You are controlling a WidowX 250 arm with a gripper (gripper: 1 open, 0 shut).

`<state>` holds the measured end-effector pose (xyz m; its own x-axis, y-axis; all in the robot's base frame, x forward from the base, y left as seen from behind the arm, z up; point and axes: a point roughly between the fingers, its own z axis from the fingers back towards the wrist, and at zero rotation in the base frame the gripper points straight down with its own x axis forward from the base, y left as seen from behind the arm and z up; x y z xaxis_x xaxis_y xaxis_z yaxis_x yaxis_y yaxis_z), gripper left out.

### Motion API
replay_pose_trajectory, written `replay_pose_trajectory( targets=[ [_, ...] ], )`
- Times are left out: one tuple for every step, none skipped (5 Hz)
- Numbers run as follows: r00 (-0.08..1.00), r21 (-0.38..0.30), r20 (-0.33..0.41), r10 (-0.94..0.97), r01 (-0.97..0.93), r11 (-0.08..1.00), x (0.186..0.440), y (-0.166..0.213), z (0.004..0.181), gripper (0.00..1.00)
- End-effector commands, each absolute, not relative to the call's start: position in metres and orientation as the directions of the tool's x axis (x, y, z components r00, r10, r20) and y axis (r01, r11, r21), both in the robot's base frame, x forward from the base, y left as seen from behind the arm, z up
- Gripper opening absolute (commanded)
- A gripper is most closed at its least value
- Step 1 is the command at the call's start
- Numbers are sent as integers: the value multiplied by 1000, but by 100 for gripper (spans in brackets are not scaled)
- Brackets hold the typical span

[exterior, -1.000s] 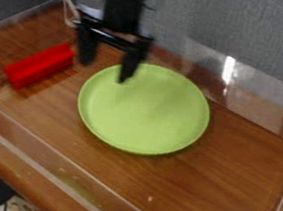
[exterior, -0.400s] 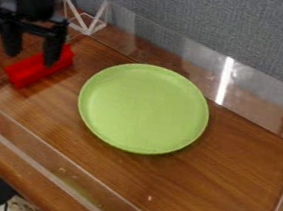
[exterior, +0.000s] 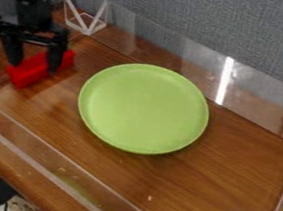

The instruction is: Put the red object on the green plate

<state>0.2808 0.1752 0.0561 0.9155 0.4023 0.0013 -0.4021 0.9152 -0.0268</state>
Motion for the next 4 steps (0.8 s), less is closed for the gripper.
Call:
replay_pose_trajectory(
  targets=[
    [898,-25,59,437,-436,899,307,190,68,100],
    [868,-16,66,492,-492,870,314,194,72,100],
    [889,-4,66,453,-453,891,318,191,61,100],
    [907,4,68,416,-417,909,321,190,53,100]
  ],
)
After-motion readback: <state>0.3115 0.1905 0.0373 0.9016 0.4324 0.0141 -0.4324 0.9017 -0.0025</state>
